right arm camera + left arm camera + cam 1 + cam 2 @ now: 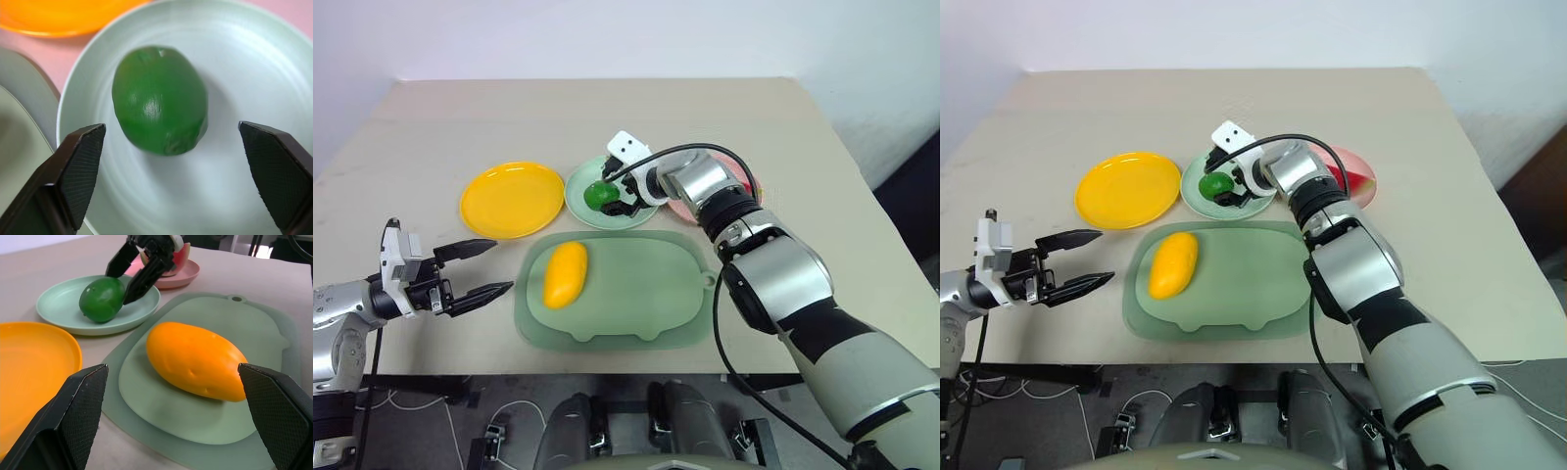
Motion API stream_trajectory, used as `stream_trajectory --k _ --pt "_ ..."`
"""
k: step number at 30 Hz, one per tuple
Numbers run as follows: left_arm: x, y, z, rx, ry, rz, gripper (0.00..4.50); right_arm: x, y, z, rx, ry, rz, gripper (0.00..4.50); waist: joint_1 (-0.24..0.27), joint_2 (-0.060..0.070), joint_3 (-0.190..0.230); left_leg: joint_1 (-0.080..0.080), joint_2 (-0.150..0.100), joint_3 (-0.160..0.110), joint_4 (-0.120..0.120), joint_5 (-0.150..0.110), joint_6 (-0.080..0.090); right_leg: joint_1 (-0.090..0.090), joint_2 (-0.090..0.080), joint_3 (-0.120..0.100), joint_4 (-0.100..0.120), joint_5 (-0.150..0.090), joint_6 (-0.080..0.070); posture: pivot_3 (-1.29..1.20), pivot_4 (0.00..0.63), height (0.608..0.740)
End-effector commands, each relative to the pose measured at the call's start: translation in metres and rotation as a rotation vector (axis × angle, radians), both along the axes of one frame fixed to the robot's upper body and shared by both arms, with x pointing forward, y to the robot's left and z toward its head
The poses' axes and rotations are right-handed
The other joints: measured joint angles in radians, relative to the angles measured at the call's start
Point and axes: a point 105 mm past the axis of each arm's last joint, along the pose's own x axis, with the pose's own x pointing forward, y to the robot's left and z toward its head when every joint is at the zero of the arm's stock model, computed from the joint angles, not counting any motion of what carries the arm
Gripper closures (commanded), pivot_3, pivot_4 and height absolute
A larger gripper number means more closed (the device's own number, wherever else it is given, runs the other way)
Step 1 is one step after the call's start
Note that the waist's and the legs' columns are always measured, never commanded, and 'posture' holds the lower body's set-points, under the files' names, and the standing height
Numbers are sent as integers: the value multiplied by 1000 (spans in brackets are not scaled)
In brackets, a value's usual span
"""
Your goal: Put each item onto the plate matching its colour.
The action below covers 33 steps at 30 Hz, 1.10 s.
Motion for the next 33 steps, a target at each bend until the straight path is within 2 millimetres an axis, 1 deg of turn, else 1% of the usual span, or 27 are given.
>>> stream_trajectory --k 1,4,6,7,9,10,11,12,13,17,20,23,24,29,31,33 --pt "-2 4 14 4 -53 17 0 1 6 28 44 -79 46 30 0 0 0 0 0 0 0 0 0 0 0 0 0 0 0 0 150 696" --pt "-2 5 15 -5 -52 26 0 -5 5 46 144 -55 103 30 2 0 0 0 0 0 0 0 0 0 0 0 0 0 0 0 150 696" --pt "1 7 18 -30 -54 56 0 -16 3 63 225 -58 181 30 4 0 0 0 0 0 0 0 0 0 0 0 0 0 0 0 150 696" --pt "3 8 20 -40 -62 72 0 -23 0 70 258 -73 231 30 5 0 0 0 0 0 0 0 0 0 0 0 -1 0 0 0 150 696" --pt "5 8 24 -60 -64 93 0 -55 -12 87 338 -129 402 30 10 -1 -1 0 0 -1 0 0 0 1 0 0 -1 0 0 0 150 696" --pt "5 8 26 -66 -61 101 0 -82 -23 89 358 -121 525 30 17 -1 -1 0 0 -2 0 0 0 2 0 0 -2 0 0 0 150 696" --pt "5 8 27 -72 -59 108 0 -104 -32 87 352 -110 614 30 25 -1 -1 0 0 -3 -1 0 1 3 0 -1 -3 0 1 0 150 696" --pt "5 8 28 -79 -55 119 0 -119 -41 82 331 -98 659 30 29 -1 0 0 0 -3 -1 -1 1 3 0 -1 -3 0 1 0 150 696" --pt "5 8 29 -87 -53 132 0 -128 -48 78 312 -81 666 30 32 -1 0 0 0 -3 -1 -1 1 3 0 -1 -3 0 1 0 150 696" --pt "6 5 30 -105 -29 165 0 -149 -73 71 273 -21 629 30 24 0 0 1 0 -3 0 -1 -1 3 0 -2 -3 0 0 0 150 696" --pt "4 -3 28 -120 2 170 0 -157 -87 64 229 -1 605 30 30 0 0 5 1 -4 -1 -2 -2 5 0 -2 -3 0 0 0 150 696" --pt "1 -20 22 -137 78 178 0 -160 -96 56 184 17 572 30 33 0 0 4 1 -5 -1 -2 -1 5 -1 -2 -4 0 -1 0 150 696" --pt "1 -25 19 -134 99 186 0 -159 -97 55 176 16 563 30 33 0 0 4 0 -5 -1 -2 -2 5 -1 -2 -4 0 -1 0 150 696" --pt "-2 -55 27 -202 132 188 0 -155 -98 54 168 1 536 30 35 -2 1 3 0 -5 -1 -1 -3 5 -2 -3 -4 0 0 0 150 696" --pt "-3 -69 26 -182 184 185 0 -154 -97 54 168 -4 535 30 36 -2 1 3 0 -5 -1 -1 -3 5 -2 -3 -4 0 0 0 150 696" --pt "1 -75 24 -135 193 242 0 -153 -96 54 169 -8 532 30 40 -2 1 3 0 -5 -1 -1 -3 5 -2 -3 -4 0 0 0 150 696"
